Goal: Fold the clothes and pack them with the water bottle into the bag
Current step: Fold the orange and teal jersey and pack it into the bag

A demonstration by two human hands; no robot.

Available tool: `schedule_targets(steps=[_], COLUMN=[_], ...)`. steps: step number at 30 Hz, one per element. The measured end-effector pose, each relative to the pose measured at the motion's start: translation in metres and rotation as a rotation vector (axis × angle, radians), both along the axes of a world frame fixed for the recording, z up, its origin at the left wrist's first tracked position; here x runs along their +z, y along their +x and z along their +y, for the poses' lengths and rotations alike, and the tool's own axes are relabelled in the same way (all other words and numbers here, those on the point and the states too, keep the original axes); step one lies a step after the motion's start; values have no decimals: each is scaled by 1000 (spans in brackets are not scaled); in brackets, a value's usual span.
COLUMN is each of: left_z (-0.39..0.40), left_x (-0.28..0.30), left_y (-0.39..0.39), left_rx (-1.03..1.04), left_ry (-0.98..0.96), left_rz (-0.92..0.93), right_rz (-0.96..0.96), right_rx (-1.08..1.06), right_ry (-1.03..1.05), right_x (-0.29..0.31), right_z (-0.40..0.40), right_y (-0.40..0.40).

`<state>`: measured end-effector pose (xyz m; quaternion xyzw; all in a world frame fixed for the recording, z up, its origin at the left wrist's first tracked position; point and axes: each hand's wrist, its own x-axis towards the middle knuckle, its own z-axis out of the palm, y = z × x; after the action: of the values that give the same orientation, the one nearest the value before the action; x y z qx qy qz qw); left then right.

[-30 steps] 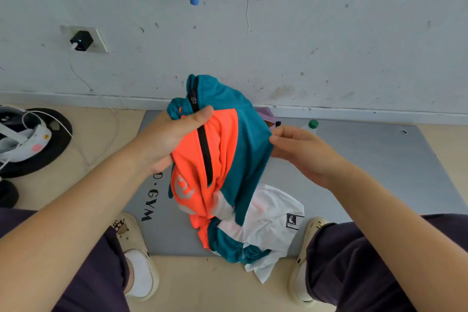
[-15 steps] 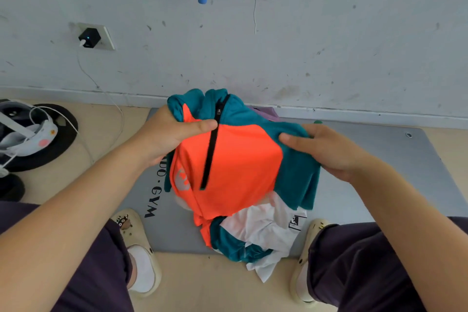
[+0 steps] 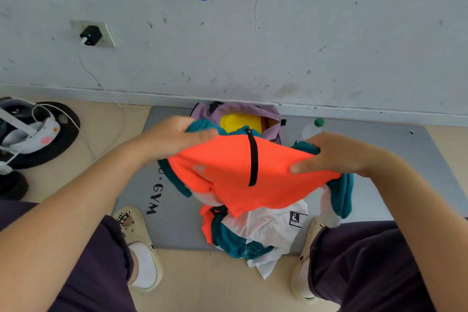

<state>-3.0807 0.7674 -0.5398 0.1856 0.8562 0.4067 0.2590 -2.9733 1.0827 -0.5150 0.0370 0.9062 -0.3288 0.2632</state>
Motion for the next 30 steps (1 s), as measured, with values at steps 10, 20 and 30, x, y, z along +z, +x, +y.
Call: schedule_targets(steps=[10,20,30], left_z=[-15,-23,-14], left_x=[9,16,51], left_y=[1,-3,-24], left_rx=[-114,-278,225], left_ry=[243,-192,344], left_rz=[-282,-142,196], right_rz=[100,-42,515], right_rx=[-219,17,-427], right_ry=[-583,17,-347], right_x=[-5,18,50], right_z=[8,10,9], right_y=[-1,5,-16])
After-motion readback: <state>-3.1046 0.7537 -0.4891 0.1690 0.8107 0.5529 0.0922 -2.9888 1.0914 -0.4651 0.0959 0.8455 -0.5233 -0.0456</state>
